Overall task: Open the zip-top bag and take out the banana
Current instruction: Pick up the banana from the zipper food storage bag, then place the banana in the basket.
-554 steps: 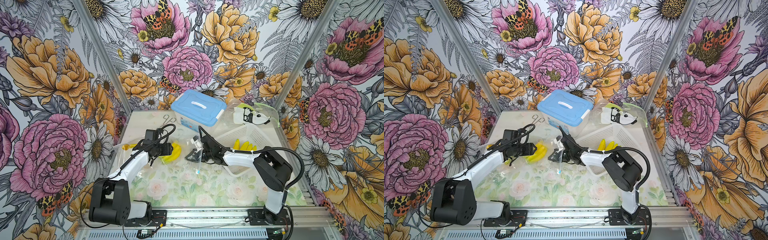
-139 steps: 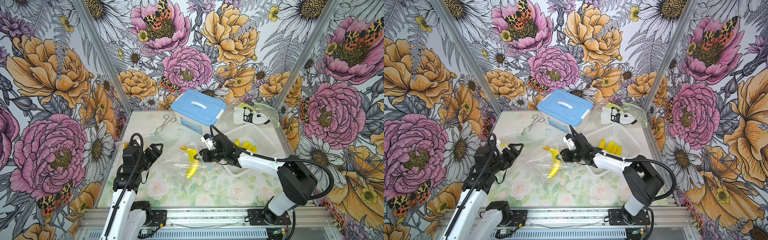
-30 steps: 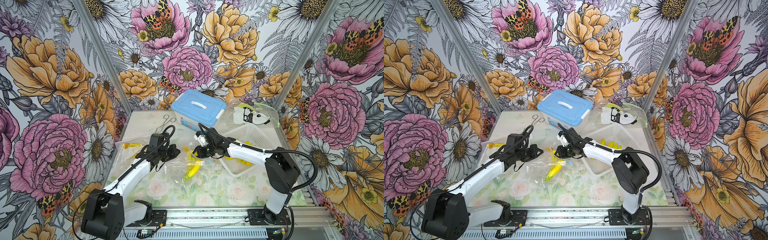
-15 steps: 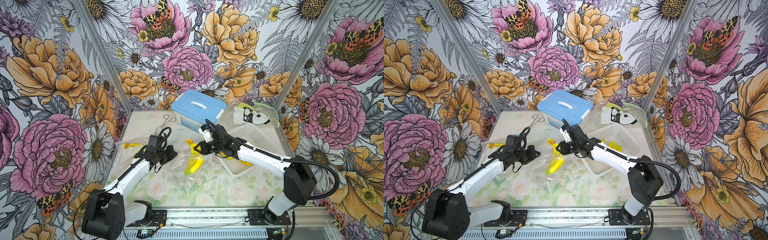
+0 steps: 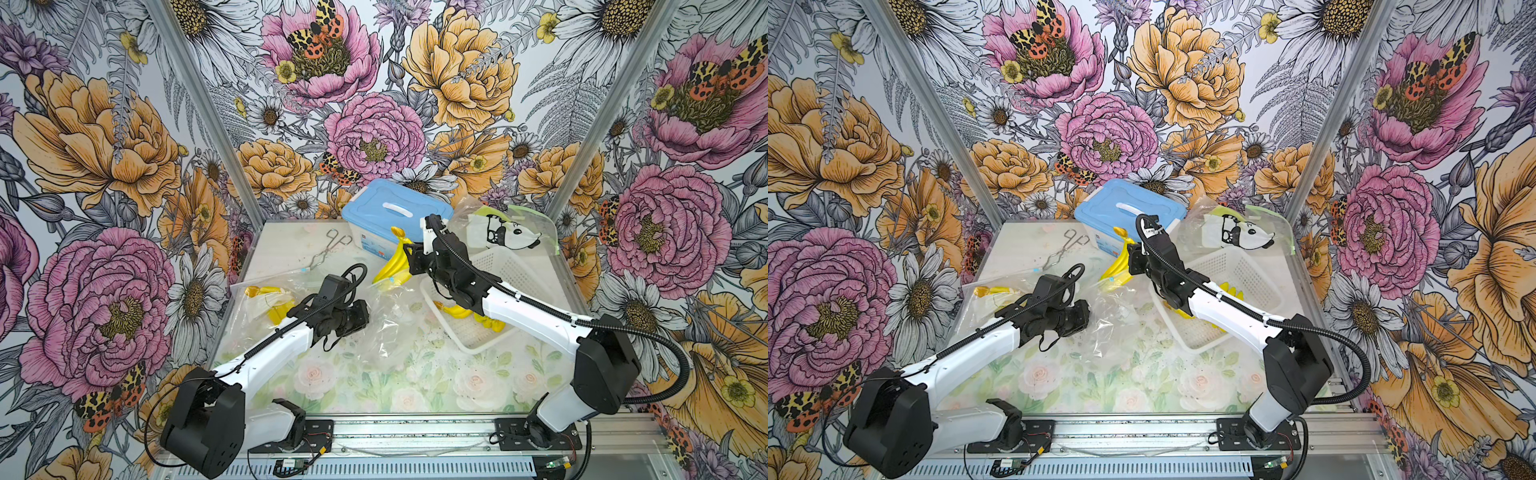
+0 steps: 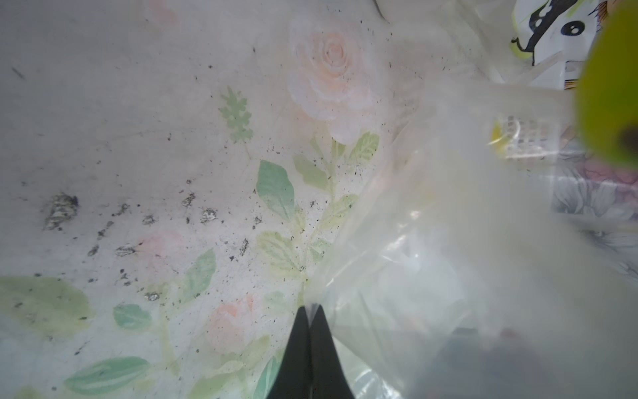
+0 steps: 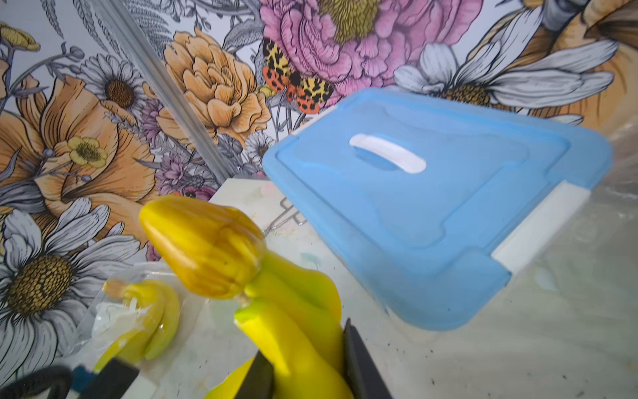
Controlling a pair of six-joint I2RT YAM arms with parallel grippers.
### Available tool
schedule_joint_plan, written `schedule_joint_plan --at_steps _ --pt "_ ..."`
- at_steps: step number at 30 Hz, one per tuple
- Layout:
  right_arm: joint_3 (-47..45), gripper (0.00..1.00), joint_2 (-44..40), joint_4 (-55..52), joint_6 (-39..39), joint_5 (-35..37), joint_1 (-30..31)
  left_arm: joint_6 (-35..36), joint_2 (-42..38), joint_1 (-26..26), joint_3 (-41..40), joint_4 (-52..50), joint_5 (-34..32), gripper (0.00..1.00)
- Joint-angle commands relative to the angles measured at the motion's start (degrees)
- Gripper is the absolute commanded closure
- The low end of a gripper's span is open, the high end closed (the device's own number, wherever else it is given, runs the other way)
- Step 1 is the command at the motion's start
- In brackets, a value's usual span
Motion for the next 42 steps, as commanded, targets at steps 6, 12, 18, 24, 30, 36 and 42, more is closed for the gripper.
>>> schedule_joint_plan --at_steps 6,12,18,24,30,36,42 --pt "0.50 0.82 -5.31 6.83 -0.95 7.97 -6.60 0.70 -7.00 6.64 -2.11 -3.73 -1.26 1.00" --pt "-8.20 0.81 -14.83 0.92 3.01 4.19 -15.33 2.58 -10.62 16.44 -2.28 -5.33 2.29 1.00" --pt "-22.44 0.80 -25.44 -6.14 7.27 -1.23 -23.81 3.28 -10.07 20.00 0.77 -5.29 2.83 1.00" --pt "-26.25 0.80 -24.22 -6.58 9.44 -6.56 -32.60 3.11 -7.70 20.00 3.54 -5.20 2.58 1.00" --pt "-24.04 0.79 -17.05 -6.50 9.65 -10.32 -38.65 2.53 -5.97 19.98 5.61 -5.17 2.01 1.00" --pt "-23.74 0.58 -13.05 -5.53 10.93 -15.19 -42.49 2.05 -4.50 20.00 7.66 -4.99 1.49 1.00" --pt "-24.16 0.30 -15.49 -6.55 10.75 -17.71 -43.96 1.01 -1.96 20.17 9.02 -2.67 1.13 1.00"
